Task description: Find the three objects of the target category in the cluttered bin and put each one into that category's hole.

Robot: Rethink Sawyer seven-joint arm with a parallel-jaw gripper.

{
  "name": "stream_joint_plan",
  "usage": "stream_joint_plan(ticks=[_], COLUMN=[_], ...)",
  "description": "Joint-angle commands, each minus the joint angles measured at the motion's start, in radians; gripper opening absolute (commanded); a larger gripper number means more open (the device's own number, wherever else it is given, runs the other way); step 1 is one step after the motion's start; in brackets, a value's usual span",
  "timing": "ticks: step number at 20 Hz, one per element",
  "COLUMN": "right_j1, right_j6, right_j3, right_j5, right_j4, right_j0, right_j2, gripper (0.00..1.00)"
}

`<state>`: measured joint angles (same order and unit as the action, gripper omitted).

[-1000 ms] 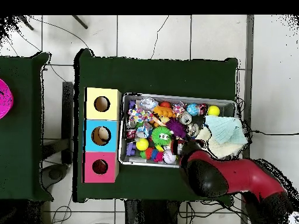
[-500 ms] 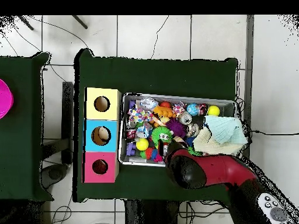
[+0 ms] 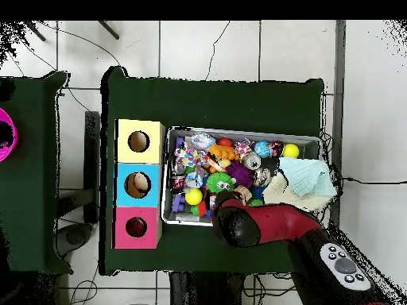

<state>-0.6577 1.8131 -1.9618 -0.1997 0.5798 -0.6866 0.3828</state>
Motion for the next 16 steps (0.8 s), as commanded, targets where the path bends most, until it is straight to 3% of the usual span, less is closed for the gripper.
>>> stream_joint_plan(ticks=[1,10,16], right_j1=[0.098,0.197,0.233], right_j6=[0.140,0.137,0.102], right_j3=[0.164,0.283,0.343], right_j5=[0.033,0.038,0.002], right_j4=[-0.038,-0.047,-0.059], right_j0=[0.010,0.073,0.076], right_j2=[-0.076,-0.126,-0.116], gripper=[1.00,1.00,1.00])
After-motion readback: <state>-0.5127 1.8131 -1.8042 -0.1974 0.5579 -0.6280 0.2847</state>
